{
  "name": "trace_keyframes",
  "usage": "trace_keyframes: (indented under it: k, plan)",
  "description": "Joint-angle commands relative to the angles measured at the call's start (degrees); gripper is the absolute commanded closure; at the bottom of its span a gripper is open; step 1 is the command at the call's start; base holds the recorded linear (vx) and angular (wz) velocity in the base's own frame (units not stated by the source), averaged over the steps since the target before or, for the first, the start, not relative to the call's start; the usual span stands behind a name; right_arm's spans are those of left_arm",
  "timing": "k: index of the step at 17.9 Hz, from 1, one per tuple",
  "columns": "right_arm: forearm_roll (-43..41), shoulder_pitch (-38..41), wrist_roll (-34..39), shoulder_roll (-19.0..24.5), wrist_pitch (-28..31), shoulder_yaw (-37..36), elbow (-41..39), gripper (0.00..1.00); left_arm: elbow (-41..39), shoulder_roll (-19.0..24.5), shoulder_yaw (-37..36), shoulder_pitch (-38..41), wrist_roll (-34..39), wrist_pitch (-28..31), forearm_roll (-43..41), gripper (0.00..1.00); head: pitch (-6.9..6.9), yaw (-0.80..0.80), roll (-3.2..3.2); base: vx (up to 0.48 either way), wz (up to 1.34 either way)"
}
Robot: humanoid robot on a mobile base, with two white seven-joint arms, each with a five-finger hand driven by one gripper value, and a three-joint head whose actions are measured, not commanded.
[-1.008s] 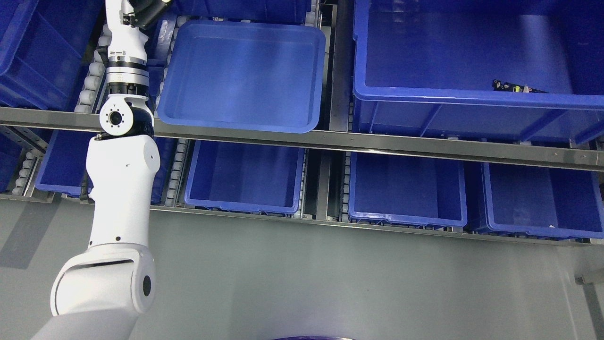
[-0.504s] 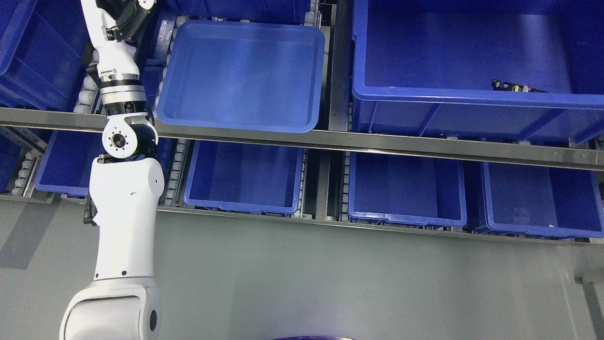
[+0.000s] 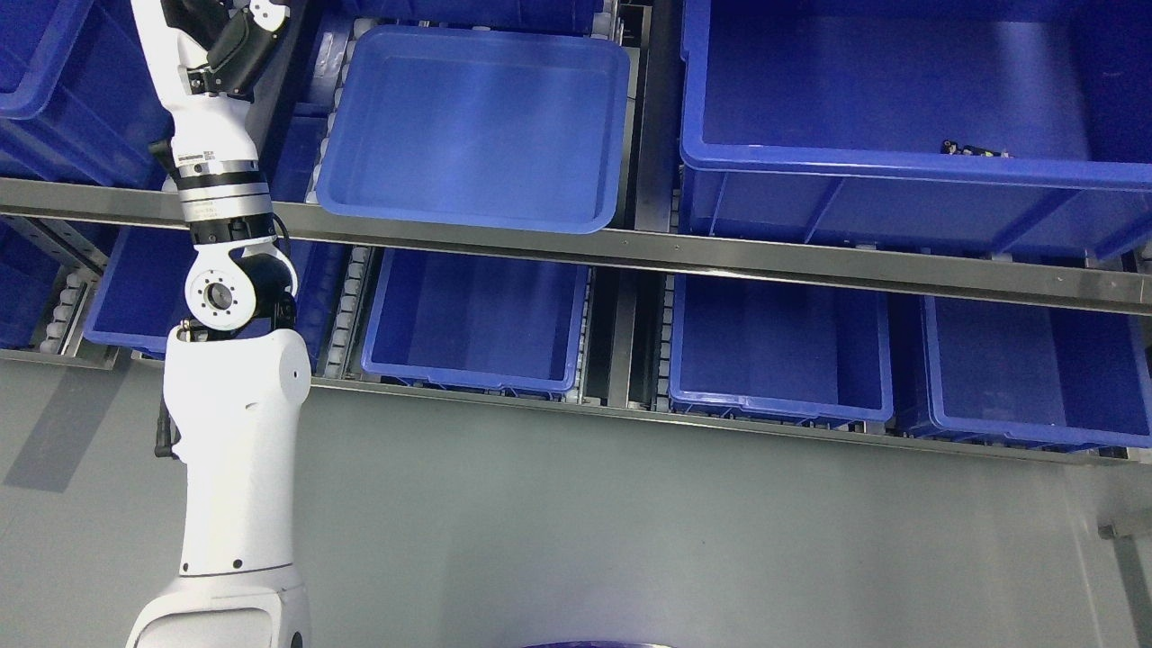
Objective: Grab orange capacitor from left shelf to right desk
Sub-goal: 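Lift the capacitor up out of the bin with the left hand, then hold the capacitor raised in the left hand while turning toward the table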
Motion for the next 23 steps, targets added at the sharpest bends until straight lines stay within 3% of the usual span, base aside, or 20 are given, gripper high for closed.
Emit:
trace_keyframes:
  k: [1,9,23]
  plan:
    - [0.3,1.1,0.0,-1.0,0.0,-0.7,-1.0,0.00,-7.5,0.8,-0.3,1.6,-0.2,0.1,0.0,0.99,0.00,0.00,0.00,-0.127,0.06]
    - [0.3,1.1,0.0,-1.0,0.0,-0.7,-1.0,0.00,-8.5,0.8,-0.4,2.1,-0.3,0.1,0.0,0.99,0.00,0.00,0.00,-0.097,-0.02]
    - [0.3,1.1,0.0,-1.0,0.0,-0.7,-1.0,0.00,-8.8,0.8,-1.1,2.0,-0.3,0.1,0.1,0.99,0.00,0.00,0.00,-0.060,-0.48]
